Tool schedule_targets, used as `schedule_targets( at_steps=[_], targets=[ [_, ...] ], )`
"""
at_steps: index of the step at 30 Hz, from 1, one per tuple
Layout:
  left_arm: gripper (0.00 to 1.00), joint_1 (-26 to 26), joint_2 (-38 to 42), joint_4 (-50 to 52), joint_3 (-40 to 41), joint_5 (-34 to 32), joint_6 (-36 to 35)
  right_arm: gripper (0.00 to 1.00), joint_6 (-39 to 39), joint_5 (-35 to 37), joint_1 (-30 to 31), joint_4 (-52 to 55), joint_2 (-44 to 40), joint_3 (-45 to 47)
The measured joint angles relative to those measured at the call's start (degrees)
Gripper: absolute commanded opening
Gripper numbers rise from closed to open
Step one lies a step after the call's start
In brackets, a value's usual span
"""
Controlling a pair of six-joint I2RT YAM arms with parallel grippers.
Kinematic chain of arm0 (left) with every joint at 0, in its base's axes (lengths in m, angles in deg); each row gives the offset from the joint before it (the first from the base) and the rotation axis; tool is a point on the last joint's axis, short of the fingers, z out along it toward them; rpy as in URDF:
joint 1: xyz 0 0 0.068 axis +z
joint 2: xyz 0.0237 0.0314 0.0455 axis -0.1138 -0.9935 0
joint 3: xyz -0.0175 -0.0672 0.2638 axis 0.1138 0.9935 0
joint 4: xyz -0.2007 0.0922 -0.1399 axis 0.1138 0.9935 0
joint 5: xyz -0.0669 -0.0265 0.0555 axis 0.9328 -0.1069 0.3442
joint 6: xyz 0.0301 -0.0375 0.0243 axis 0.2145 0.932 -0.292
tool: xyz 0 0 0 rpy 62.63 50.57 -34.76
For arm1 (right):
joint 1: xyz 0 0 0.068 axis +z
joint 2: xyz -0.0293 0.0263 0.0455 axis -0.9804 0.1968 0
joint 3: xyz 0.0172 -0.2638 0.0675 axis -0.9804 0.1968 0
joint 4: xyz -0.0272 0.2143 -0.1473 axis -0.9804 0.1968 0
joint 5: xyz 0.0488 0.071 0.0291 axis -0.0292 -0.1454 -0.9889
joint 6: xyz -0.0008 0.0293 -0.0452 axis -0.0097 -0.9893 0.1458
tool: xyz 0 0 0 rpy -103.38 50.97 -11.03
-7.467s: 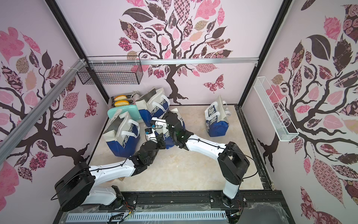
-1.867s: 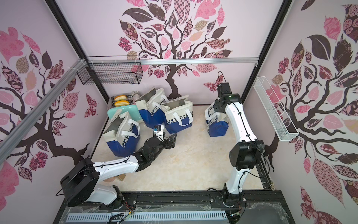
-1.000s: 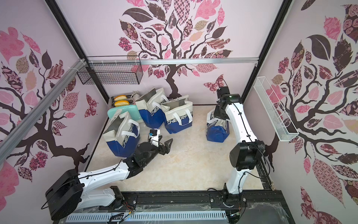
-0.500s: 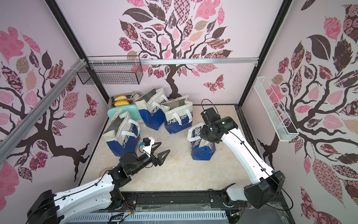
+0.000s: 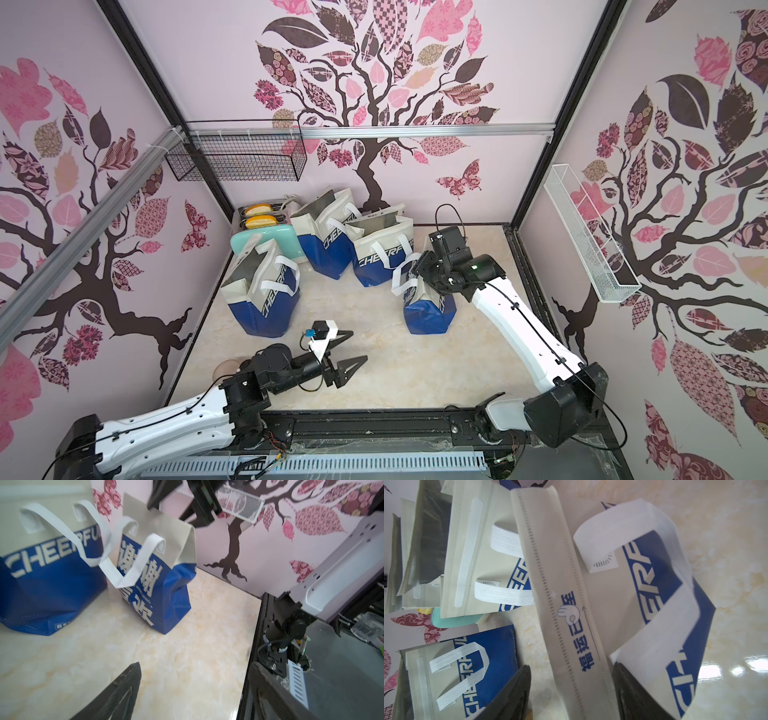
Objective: Open the takeout bag
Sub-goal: Move the takeout bag to the center of the board, then open the takeout bag at the center of the board.
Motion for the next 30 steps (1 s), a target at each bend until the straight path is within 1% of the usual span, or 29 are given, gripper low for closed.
schedule_targets(
  at_steps=[3, 5, 9, 11, 14, 17, 20, 23, 26, 30],
  targets=[
    [0.82, -0.52, -7.61, -2.54, -0.31, -2.25, 2.34, 0.66, 1.01, 1.57, 0.0, 0.13, -1.09, 0.5],
    [0.82, -0.63, -12.74, -6.29, -0.42, -3.15, 4.5, 0.67, 2.99, 3.45, 0.0, 0.17, -3.63, 2.08],
    [0.84, -1.57, -22.8, -14.45, -2.99, -2.56, 8.17, 0.68, 8.72, 8.39, 0.0, -0.02, -11.52, 7.67],
    [0.85, -2.29, -28.46, -19.43, -5.86, -1.55, 9.73, 0.71, 11.89, 12.09, 0.0, 0.28, -16.17, 10.4],
    [0.85, -2.95, -35.01, -25.29, -9.88, -0.85, 11.58, 0.72, 16.57, 17.88, 0.0, 0.37, -22.62, 13.31],
    [0.84, -3.15, -40.06, -27.36, -14.19, -2.08, 13.16, 0.73, 20.09, 22.43, 0.0, 0.9, -27.74, 14.64],
    [0.82, -3.13, -44.33, -27.89, -18.53, -4.09, 13.9, 0.74, 22.27, 25.33, 0.0, 1.31, -31.85, 16.22],
    [0.79, -3.13, -48.81, -27.76, -23.21, -5.7, 14.6, 0.74, 23.17, 26.36, 0.0, 2.03, -34.64, 18.47],
    [0.73, -2.89, -53.77, -28.7, -26.82, -6.69, 16.33, 0.74, 23.34, 26.51, 0.0, 2.56, -36.33, 20.76],
    [0.7, -1.46, -59.67, -28.76, -29.64, -7.26, 19.1, 0.74, 23.47, 26.47, 0.0, 4.15, -37.64, 21.97]
  ],
)
